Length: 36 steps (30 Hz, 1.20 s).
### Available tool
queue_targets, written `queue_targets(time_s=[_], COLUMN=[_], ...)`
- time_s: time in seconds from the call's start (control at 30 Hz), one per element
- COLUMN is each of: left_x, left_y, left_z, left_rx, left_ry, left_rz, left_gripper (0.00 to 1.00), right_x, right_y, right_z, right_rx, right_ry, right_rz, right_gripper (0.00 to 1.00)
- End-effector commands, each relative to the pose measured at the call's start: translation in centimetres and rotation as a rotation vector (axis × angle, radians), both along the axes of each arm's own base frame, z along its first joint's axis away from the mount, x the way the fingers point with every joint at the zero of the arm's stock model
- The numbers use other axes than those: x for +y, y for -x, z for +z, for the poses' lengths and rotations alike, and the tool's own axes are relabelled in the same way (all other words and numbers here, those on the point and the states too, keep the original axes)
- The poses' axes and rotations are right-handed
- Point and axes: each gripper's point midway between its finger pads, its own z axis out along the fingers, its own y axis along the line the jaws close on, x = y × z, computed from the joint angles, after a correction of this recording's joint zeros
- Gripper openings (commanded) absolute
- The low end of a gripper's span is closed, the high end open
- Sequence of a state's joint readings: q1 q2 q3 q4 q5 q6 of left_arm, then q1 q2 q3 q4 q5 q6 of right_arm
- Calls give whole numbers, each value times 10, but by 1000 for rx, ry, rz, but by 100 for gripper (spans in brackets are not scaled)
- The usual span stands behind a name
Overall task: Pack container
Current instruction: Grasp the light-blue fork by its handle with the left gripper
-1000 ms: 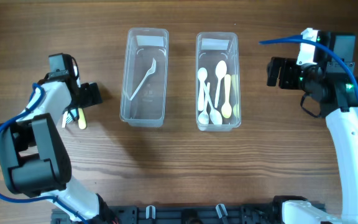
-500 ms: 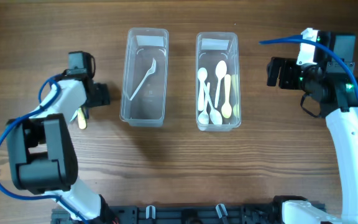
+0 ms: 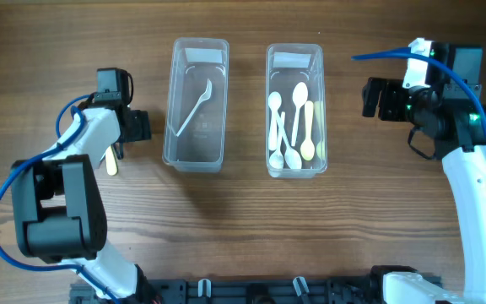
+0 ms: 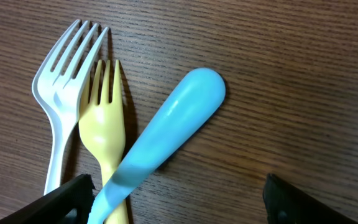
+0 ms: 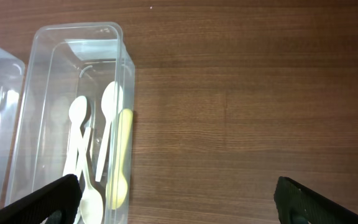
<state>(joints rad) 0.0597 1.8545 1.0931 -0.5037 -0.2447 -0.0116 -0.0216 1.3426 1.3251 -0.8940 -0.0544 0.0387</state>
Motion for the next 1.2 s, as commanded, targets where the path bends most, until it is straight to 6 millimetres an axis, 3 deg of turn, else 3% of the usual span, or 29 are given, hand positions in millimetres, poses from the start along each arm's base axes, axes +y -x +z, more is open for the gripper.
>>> queue_targets(time_s=[0.0,0.23,0.5,0.8,0.9,1.03,1.17], left_x=[7,13,14,18,18,17,21], left_y=[-3,-3,-3,6,7,12,13], left_z=[5,3,2,-25,-25,-27,-26], left_rx=[-14,-22,-21,48,54,73,78], left_ry=[8,50,49,57,58,60,40], left_rz=[-12,9,11,26,26,27,33], left_gripper=[88,79,76,79,68,48,50], right_x=[-3,-3,-3,-3,-3,-3,-3], right_y=[-4,-4,-4,-4,-4,-4,-4], right_z=[3,3,3,3,3,3,3], right_rx=[-9,-9,-9,-9,-9,-9,-9], right_ry=[18,18,18,18,18,18,18], right_rz=[-1,-1,-1,-1,-1,-1,-1], right_gripper=[100,100,100,100,100,100,100])
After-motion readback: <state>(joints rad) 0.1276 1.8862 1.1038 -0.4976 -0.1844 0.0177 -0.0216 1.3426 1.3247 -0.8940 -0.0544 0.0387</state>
